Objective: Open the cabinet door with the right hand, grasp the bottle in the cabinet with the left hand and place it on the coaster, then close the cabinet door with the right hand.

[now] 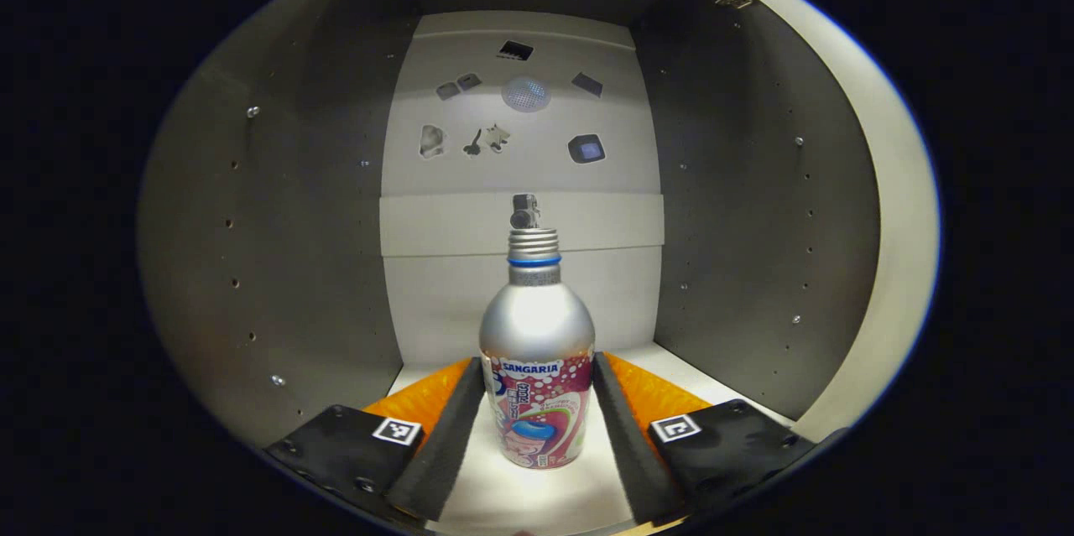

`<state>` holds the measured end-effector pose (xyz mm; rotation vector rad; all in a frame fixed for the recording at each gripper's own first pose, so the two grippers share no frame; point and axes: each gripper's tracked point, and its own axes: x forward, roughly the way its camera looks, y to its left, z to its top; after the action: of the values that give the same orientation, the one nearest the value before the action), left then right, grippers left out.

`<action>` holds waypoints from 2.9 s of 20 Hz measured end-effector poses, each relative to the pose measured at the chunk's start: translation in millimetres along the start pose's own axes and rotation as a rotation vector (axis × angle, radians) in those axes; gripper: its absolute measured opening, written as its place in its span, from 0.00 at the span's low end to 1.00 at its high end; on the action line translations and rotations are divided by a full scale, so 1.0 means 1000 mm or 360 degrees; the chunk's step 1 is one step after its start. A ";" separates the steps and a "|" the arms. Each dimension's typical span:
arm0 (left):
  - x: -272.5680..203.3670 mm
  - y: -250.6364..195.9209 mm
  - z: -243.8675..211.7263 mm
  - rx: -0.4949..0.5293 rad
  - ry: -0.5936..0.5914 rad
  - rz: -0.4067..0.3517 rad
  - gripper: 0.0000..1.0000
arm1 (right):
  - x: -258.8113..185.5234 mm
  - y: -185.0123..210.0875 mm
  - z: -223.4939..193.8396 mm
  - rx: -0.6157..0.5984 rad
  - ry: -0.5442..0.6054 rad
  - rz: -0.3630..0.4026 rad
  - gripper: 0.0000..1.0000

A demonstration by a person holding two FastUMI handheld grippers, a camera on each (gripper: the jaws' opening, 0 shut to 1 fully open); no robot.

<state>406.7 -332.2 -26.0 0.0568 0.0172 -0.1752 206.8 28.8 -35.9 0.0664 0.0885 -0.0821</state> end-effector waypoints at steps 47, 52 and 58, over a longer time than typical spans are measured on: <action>-0.372 0.074 -0.335 0.0023 0.0322 0.0252 0.82 | -0.112 0.023 -0.168 -0.0052 0.0666 0.0356 0.51; -0.374 0.073 -0.349 0.0045 0.0347 0.0267 0.82 | -0.108 0.030 -0.173 -0.0079 0.0699 0.0393 0.51; -0.380 0.069 -0.349 0.0090 0.0310 0.0251 0.84 | -0.109 0.025 -0.176 -0.0054 0.0712 0.0402 0.51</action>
<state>40.0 -178.4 -361.7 0.1308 0.2018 -0.0117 85.3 74.4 -199.3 0.0607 0.5270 0.1886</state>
